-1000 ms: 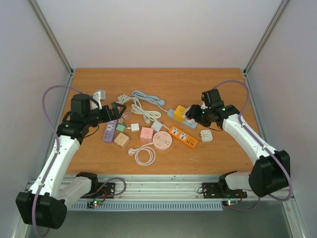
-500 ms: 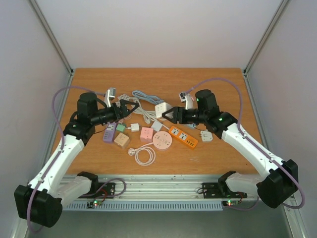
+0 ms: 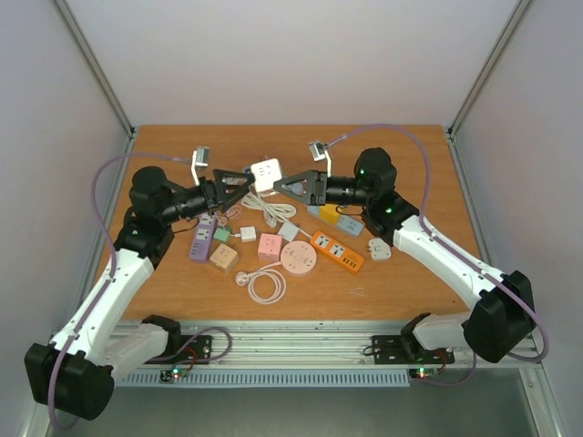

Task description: Insert the plug

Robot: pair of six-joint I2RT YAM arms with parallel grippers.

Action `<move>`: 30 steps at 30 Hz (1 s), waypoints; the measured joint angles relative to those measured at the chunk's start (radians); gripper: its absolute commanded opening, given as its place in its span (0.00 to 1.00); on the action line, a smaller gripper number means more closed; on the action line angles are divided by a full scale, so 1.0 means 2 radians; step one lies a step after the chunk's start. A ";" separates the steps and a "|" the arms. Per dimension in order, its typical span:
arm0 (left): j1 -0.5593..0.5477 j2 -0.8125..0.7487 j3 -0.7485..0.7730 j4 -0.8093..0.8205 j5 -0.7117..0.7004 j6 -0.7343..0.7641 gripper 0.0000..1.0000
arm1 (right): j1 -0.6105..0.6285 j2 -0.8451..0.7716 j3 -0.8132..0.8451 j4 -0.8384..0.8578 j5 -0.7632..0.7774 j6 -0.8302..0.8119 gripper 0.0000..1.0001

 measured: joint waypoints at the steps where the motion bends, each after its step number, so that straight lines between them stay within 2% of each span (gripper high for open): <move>1: 0.000 0.000 0.000 0.011 0.004 -0.009 0.99 | 0.003 0.004 0.004 0.009 -0.004 0.006 0.58; 6: 0.000 0.000 0.000 0.056 0.017 -0.056 0.99 | 0.017 0.013 0.016 0.035 -0.016 0.027 0.58; 8: 0.000 0.000 0.000 0.068 0.017 -0.072 0.95 | 0.022 0.016 0.017 0.043 -0.021 0.035 0.58; 12: -0.001 0.000 0.000 0.082 0.017 -0.100 0.79 | 0.027 0.022 0.017 0.049 -0.025 0.045 0.59; 19: -0.001 0.001 0.000 0.092 0.019 -0.126 0.58 | 0.029 0.032 0.018 0.057 -0.028 0.053 0.62; 22: 0.000 0.001 -0.001 0.095 0.020 -0.129 0.51 | 0.029 0.032 0.022 0.051 -0.029 0.048 0.68; 30: -0.001 0.003 -0.001 0.085 0.017 -0.135 0.48 | 0.029 0.029 0.034 -0.002 0.004 -0.002 0.91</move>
